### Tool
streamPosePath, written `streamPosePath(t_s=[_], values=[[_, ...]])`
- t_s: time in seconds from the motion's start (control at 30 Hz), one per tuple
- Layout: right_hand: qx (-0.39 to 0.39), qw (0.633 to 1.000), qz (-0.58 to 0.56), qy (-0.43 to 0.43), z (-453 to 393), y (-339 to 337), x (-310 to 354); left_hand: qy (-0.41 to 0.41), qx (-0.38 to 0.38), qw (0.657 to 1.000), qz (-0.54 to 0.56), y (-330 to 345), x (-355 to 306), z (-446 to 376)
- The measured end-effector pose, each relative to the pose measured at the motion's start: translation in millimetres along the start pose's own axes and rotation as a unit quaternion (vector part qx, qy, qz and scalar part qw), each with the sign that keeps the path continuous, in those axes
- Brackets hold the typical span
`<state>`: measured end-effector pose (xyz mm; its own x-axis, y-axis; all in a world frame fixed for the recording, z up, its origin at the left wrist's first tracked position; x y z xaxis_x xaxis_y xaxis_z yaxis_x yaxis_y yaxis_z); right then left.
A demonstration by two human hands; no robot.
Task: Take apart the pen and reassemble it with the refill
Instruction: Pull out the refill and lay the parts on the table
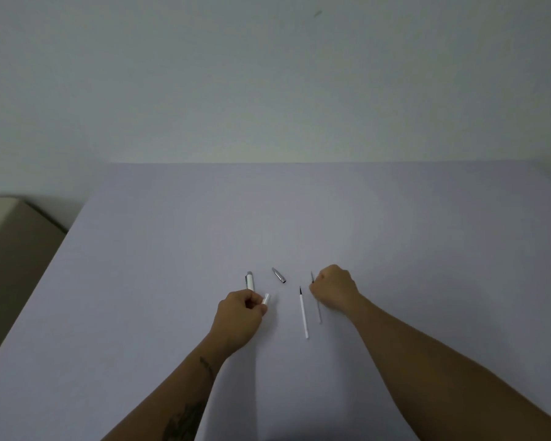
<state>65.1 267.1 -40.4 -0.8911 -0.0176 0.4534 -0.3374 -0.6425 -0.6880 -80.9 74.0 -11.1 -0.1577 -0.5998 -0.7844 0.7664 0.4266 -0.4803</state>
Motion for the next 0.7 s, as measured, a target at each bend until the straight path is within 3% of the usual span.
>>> streamPosePath(t_s=[0.1, 0.4, 0.7], values=[[-0.008, 0.998, 0.059, -0.001, -0.4, 14.3, -7.7, -0.004, 0.001, 1.000, -0.004, 3.0, 3.2, 0.5], [-0.071, 0.993, 0.091, -0.034, 10.2, 17.0, -0.9, -0.007, 0.011, 1.000, -0.014, 7.2, 13.3, 5.1], [-0.088, 0.978, 0.173, -0.071, 30.7, 45.4, 10.7, 0.002, 0.009, 1.000, -0.008, 3.1, 12.6, 1.4]])
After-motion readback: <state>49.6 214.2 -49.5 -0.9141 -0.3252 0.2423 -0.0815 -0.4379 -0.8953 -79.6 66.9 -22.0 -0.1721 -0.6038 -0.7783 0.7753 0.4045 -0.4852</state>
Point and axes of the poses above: each hand's wrist, its own z-axis away from the middle knuckle, its own y-axis out of the palm, x = y × z, the point moved 10 cm from there along -z, towards the middle knuckle, and after that the axes turned 5 degrees about y, right-handed, at the moved point
